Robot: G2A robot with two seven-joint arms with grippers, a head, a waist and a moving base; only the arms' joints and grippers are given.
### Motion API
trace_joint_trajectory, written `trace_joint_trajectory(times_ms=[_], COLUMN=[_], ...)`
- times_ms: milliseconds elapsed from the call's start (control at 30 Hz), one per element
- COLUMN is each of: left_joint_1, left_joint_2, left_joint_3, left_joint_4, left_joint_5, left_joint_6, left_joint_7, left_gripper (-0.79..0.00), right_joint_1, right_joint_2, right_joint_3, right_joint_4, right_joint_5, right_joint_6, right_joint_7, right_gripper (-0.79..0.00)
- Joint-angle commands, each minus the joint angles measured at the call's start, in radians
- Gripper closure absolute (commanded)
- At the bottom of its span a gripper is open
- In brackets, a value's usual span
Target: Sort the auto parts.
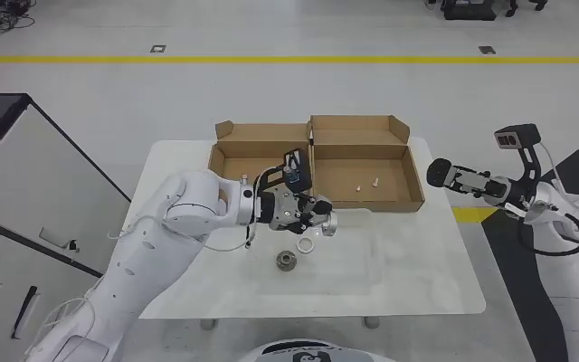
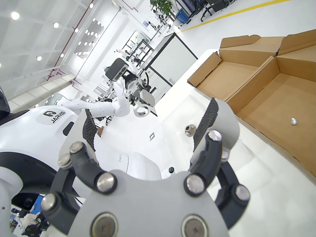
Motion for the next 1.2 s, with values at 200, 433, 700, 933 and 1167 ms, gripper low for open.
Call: trace_joint_trajectory(times_ms=[200,433,700,933,1167], left_joint_1=[0.046,0.062,0.07,0.084,0.099], left_joint_2=[0.023,0.04,0.042,0.03,0.011], left_joint_3=[-0.08,-0.108,-0.113,-0.149,-0.175], left_joint_4=[0.047,0.092,0.072,0.03,0.0], left_joint_5=[-0.232,-0.399,-0.61,-0.831,-0.922], left_joint_6=[-0.174,-0.283,-0.283,-0.283,-0.283], left_joint_7=[0.08,0.113,0.175,0.094,0.06], left_gripper=[0.0,0.0,0.0,0.0,0.0], right_joint_1=[0.0,0.0,0.0,0.0,0.0], right_joint_2=[0.0,0.0,0.0,0.0,0.0], right_joint_3=[0.0,0.0,0.0,0.0,0.0], right_joint_4=[0.0,0.0,0.0,0.0,0.0], right_joint_5=[0.0,0.0,0.0,0.0,0.0], right_joint_6=[0.0,0.0,0.0,0.0,0.0], right_joint_7=[0.0,0.0,0.0,0.0,0.0], right_gripper=[-0.785,-0.785,-0.785,-0.785,-0.785])
